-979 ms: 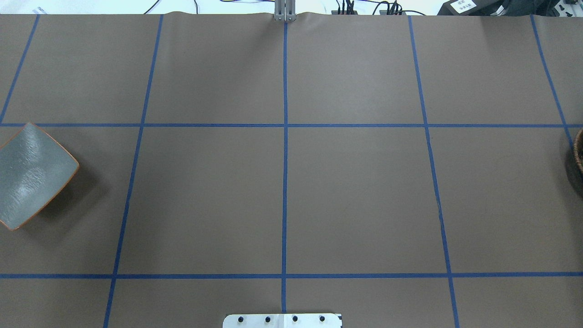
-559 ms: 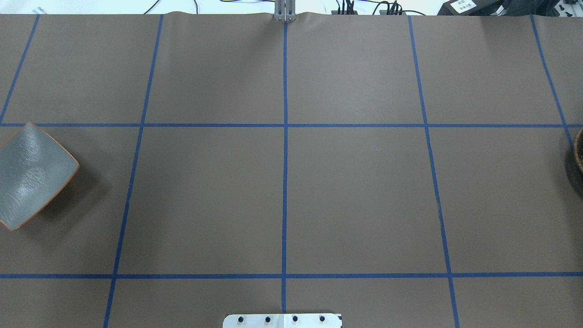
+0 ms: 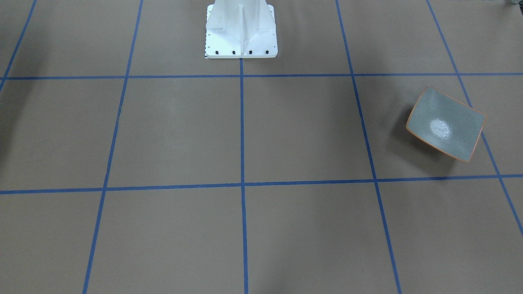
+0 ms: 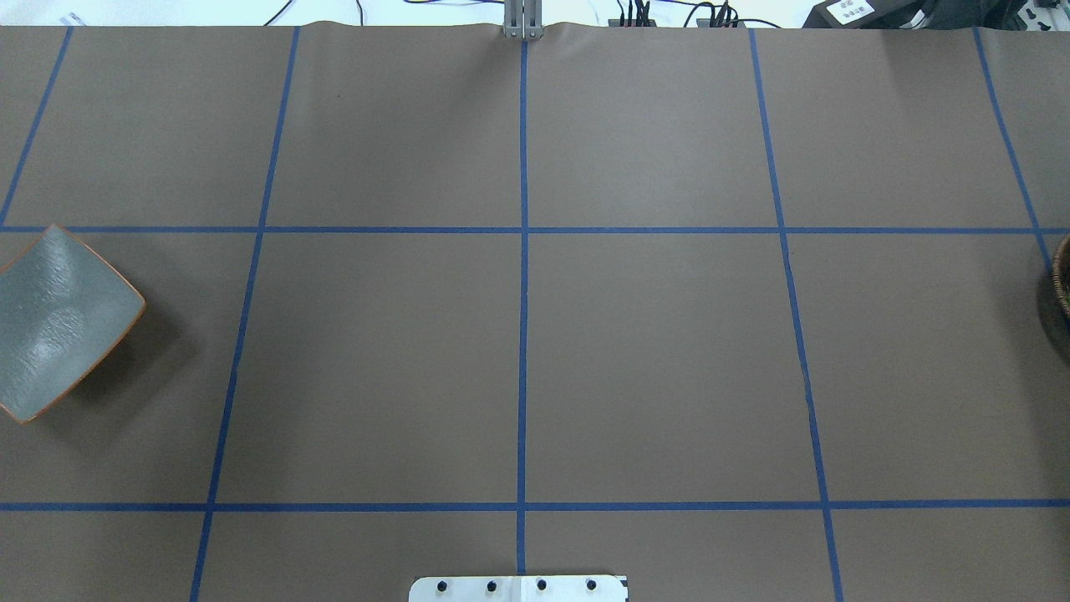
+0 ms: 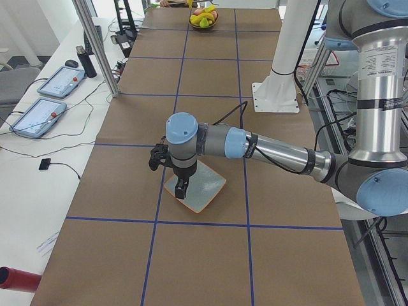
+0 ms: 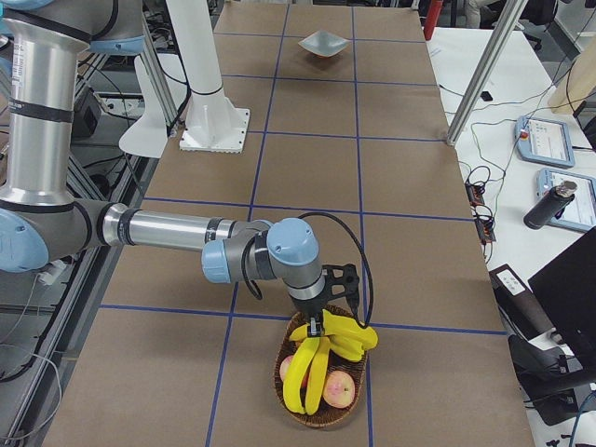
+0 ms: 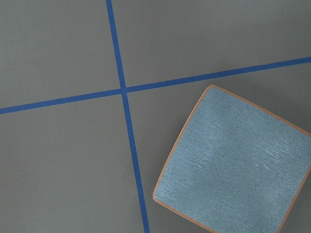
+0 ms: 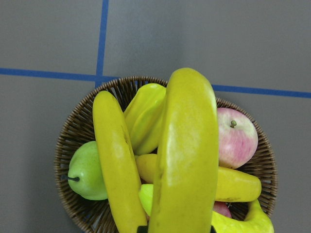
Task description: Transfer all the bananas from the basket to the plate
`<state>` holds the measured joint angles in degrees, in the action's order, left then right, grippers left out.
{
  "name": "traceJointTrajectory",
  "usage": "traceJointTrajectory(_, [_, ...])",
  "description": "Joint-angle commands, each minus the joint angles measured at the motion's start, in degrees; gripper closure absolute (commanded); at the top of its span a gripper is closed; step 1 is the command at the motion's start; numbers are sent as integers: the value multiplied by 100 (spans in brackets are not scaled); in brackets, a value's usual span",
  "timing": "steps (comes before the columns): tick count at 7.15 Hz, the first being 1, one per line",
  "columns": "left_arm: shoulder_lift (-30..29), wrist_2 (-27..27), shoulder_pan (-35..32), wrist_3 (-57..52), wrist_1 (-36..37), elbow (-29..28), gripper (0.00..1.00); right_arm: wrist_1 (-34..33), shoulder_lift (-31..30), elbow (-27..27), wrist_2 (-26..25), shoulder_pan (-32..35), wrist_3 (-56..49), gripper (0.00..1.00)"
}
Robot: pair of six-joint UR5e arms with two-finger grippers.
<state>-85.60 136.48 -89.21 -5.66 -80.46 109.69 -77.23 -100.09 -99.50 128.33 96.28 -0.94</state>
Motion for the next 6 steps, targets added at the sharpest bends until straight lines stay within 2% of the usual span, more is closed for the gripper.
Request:
traceJointTrajectory(1, [-149,10,9,-23,-406,140,0,6,558,-61,25,31,33,100])
traceJointTrajectory(3, [-378,19,9,-14,-2246,-43,0,50,1129,-192,349,5,41,100])
traceJointTrajectory(4, [-596,71,18,-23,-2429,-78,0,58,1472,-254,777,-126,41,100])
traceJointTrajectory(5, [-764,420,26,20,-2527,-114,0,50,1614,-350,851,-388,41,100])
traceJointTrajectory(6, [-948,510,61,717,-2728,-88,0,50,1859,-368,852,-713,50,100])
